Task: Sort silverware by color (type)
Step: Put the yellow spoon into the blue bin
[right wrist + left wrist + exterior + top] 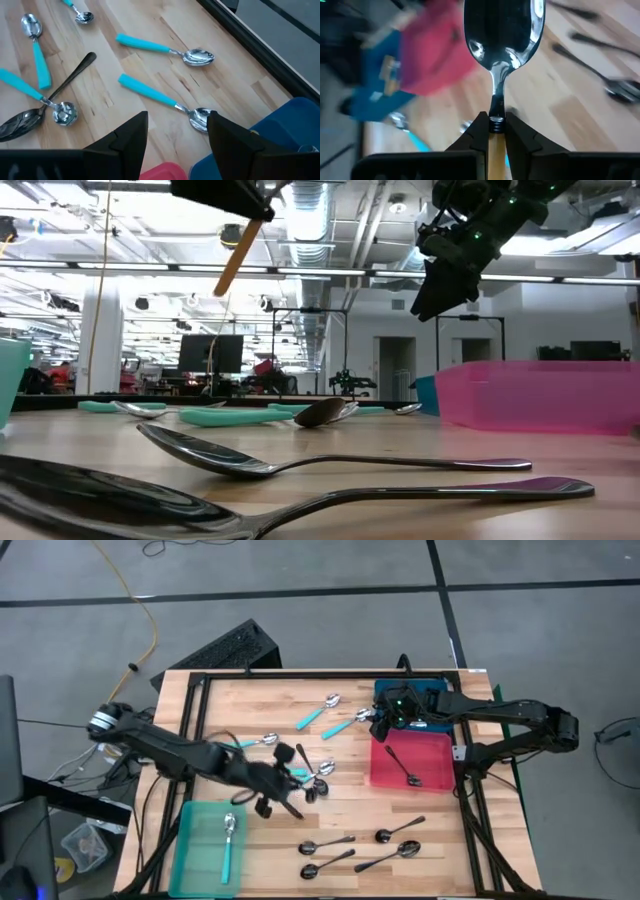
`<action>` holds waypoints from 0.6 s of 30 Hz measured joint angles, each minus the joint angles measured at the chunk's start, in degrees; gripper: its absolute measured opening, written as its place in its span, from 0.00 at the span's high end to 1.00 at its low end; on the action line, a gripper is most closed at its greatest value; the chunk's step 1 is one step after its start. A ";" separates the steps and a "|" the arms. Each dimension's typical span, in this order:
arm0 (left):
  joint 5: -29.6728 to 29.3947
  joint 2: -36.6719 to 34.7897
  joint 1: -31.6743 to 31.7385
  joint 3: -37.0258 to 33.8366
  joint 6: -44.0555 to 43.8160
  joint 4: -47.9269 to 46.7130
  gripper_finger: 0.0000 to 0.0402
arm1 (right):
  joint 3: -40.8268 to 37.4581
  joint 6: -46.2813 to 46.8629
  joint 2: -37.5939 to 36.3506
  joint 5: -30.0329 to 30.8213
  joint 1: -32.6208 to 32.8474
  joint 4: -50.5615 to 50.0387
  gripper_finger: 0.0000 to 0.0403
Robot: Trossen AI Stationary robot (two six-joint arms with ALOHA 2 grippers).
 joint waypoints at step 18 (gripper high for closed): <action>-10.69 -10.14 12.79 -27.93 -8.80 49.39 0.95 | -0.02 1.93 2.96 1.49 9.75 27.71 0.45</action>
